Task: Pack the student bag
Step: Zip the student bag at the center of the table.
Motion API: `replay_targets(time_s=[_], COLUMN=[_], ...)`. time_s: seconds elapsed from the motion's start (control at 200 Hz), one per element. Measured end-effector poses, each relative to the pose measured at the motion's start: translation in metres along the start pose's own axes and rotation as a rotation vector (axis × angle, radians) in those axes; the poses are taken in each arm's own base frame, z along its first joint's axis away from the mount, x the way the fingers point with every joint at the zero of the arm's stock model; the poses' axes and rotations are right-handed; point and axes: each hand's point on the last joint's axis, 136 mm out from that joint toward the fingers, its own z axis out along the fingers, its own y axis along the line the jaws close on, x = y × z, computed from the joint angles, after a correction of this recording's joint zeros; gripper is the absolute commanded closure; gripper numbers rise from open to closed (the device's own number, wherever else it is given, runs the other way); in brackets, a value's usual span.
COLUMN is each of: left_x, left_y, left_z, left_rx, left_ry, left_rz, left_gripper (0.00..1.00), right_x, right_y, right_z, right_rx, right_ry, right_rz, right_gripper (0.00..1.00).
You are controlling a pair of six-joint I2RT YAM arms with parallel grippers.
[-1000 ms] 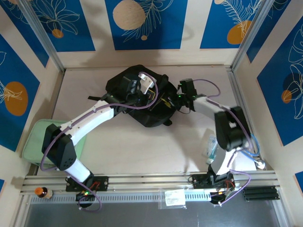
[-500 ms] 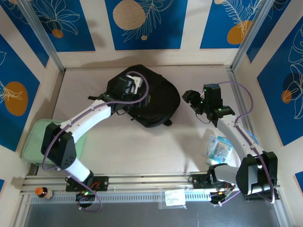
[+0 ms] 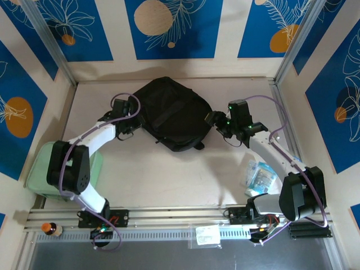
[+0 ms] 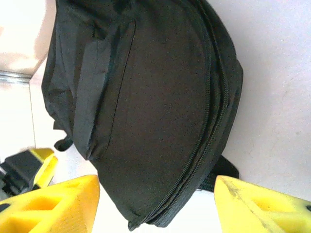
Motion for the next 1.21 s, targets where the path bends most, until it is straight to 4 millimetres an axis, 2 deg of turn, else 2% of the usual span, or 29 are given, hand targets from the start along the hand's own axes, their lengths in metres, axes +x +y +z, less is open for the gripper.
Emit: replay_targets(time_s=[0.13,0.27,0.535,0.7,0.895,1.025,1.12,1.205], left_x=[0.001,-0.004,-0.008,-0.007,-0.007,-0.007,-0.008,-0.009], left_y=[0.0,-0.007,-0.009,-0.007,-0.01,-0.012,-0.014,-0.016], left_z=[0.022,0.036,0.045,0.049,0.052,0.056,0.057,0.056], left_rx=[-0.001,0.013,0.016,0.009,0.021,0.033,0.045,0.057], left_ry=[0.03,0.037,0.04,0.046,0.054,0.06,0.062,0.063], left_rz=[-0.051,-0.073,-0.075,-0.092,-0.11,-0.124,-0.131,-0.129], left_gripper=[0.64,0.71,0.71,0.69,0.74,0.85,1.0,1.0], right_x=[0.004,0.005,0.007,0.016,0.027,0.036,0.041,0.045], right_y=[0.003,0.003,0.0,-0.009,-0.023,-0.036,-0.045,-0.051], right_z=[0.001,0.001,0.003,0.013,0.031,0.045,0.054,0.061], right_rx=[-0.005,-0.002,0.009,0.041,0.09,0.128,0.154,0.172], right_ry=[0.009,0.008,0.017,0.05,0.099,0.14,0.167,0.184], right_rz=[-0.007,-0.01,-0.003,0.006,0.031,0.053,0.066,0.077], right_gripper=[0.37,0.37,0.37,0.37,0.37,0.39,0.43,0.51])
